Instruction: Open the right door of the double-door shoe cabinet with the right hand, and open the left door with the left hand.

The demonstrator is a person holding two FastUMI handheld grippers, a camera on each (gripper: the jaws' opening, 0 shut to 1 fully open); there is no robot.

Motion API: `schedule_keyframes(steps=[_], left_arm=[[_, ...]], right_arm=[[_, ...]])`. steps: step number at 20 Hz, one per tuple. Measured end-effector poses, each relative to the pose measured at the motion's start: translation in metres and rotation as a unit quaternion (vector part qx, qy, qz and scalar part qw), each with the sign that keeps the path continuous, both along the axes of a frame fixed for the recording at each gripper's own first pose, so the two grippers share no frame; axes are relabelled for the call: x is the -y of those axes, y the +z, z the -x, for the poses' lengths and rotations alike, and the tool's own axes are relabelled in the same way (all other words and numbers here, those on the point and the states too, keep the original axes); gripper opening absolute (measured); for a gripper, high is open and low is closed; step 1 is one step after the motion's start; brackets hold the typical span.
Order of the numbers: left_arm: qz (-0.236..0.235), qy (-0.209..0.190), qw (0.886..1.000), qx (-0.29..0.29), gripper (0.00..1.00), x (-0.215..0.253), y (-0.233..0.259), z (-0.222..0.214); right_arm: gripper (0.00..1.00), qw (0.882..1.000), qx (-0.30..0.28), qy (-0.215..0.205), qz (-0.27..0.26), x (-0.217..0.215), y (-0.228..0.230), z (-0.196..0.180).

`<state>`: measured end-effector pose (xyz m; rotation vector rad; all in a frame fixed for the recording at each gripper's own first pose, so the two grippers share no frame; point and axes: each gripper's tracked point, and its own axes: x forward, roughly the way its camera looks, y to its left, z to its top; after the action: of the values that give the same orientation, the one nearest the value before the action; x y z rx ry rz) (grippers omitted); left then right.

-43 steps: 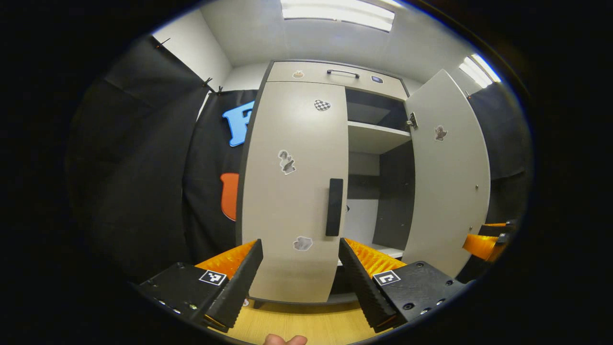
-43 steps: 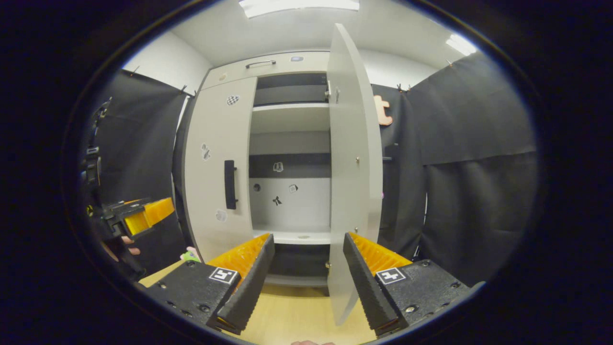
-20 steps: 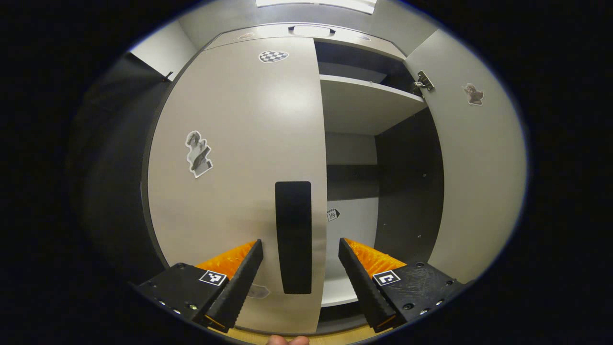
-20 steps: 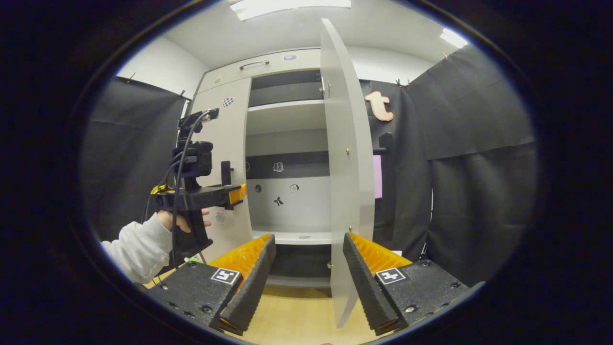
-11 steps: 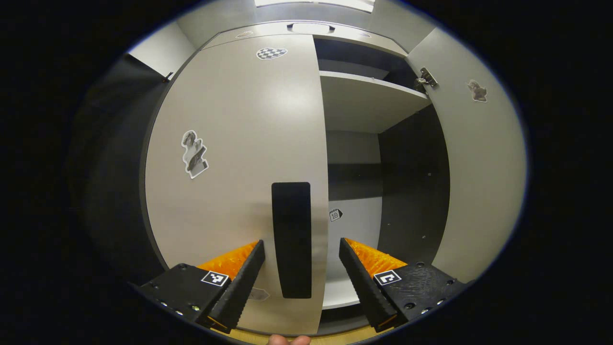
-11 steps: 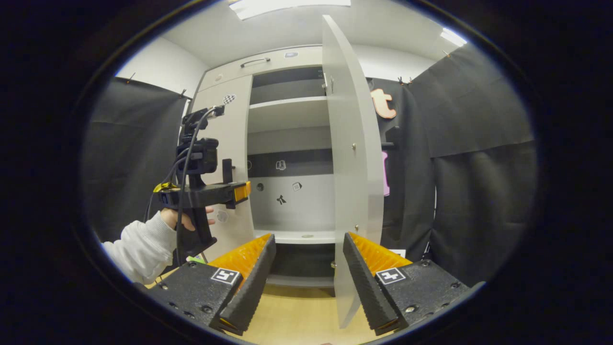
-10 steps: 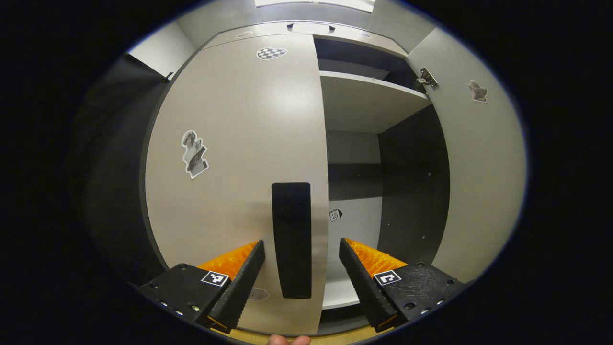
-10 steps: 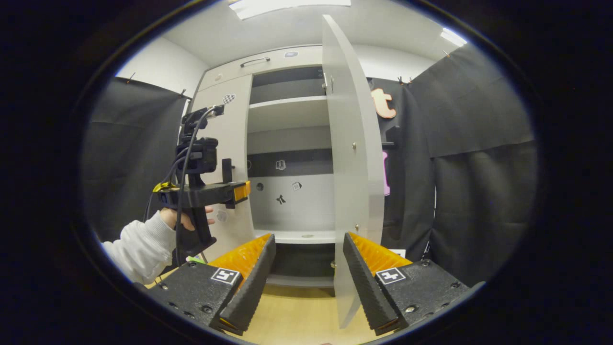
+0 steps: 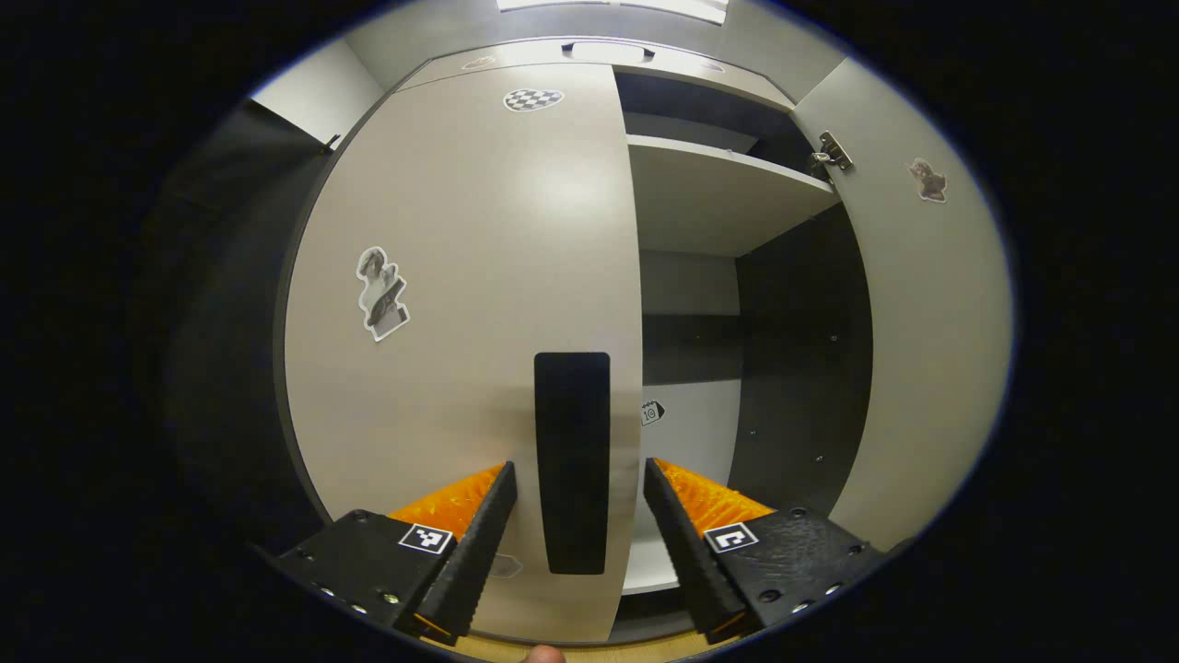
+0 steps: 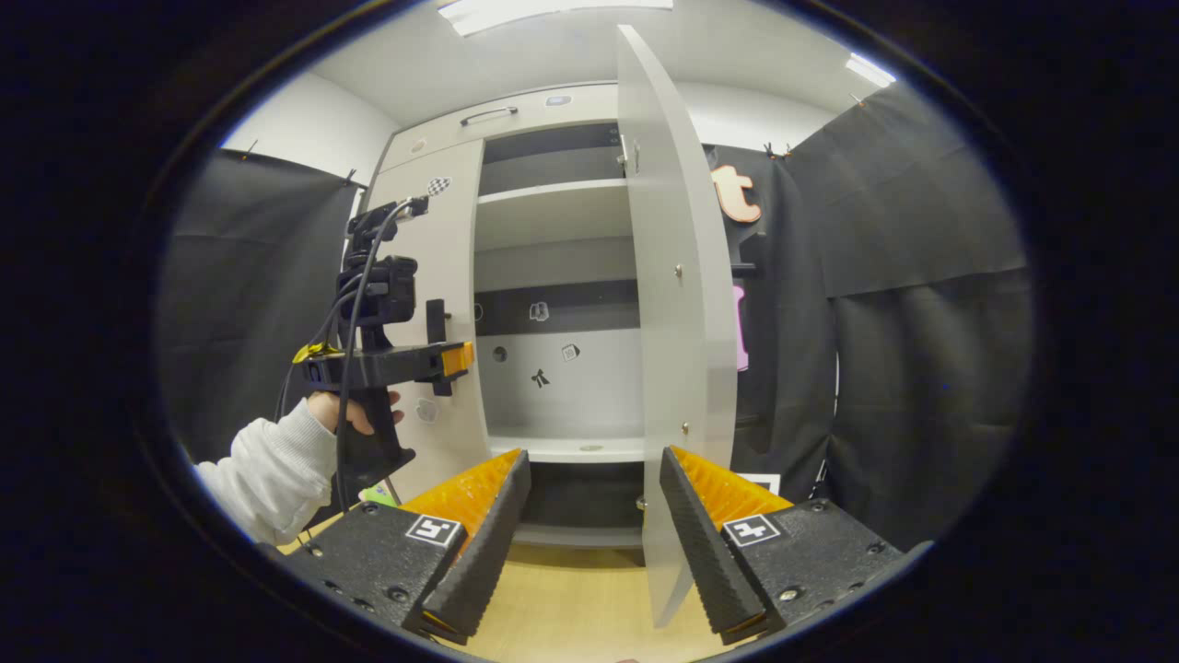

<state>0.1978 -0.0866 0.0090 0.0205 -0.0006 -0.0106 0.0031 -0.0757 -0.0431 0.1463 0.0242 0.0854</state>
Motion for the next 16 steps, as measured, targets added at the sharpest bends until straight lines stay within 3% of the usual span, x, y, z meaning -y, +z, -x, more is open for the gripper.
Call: schedule_keyframes(steps=[1, 3, 6, 8, 11, 16], left_arm=[[0.005, 0.0, 1.0, -0.001, 0.72, -0.0017, 0.0, -0.0003], [0.02, -0.001, 1.0, -0.006, 0.61, -0.0056, 0.0001, 0.0005], [0.044, -0.023, 0.999, -0.013, 0.52, 0.0021, -0.0012, -0.0002], [0.035, -0.024, 0.999, -0.012, 0.31, 0.0039, -0.0011, 0.0012], [0.024, -0.034, 0.999, -0.007, 0.12, 0.0035, -0.0002, 0.0022], [0.028, -0.058, 0.998, -0.021, 0.09, 0.0034, -0.0022, 0.0082]], right_arm=[[0.89, 1.0, -0.001, 0.0, 0.0, 0.0001, -0.0002, 0.0003], [0.89, 1.0, -0.001, 0.0, 0.001, 0.0, -0.0009, -0.0004], [0.89, 1.0, -0.003, 0.003, 0.001, -0.0018, -0.0018, -0.001], [0.89, 1.0, -0.006, 0.002, 0.002, -0.0026, -0.0032, -0.0005], [0.89, 1.0, -0.008, 0.003, 0.001, -0.0038, -0.0051, -0.0003], [0.89, 1.0, -0.008, 0.006, 0.003, -0.0073, -0.007, -0.0007]])
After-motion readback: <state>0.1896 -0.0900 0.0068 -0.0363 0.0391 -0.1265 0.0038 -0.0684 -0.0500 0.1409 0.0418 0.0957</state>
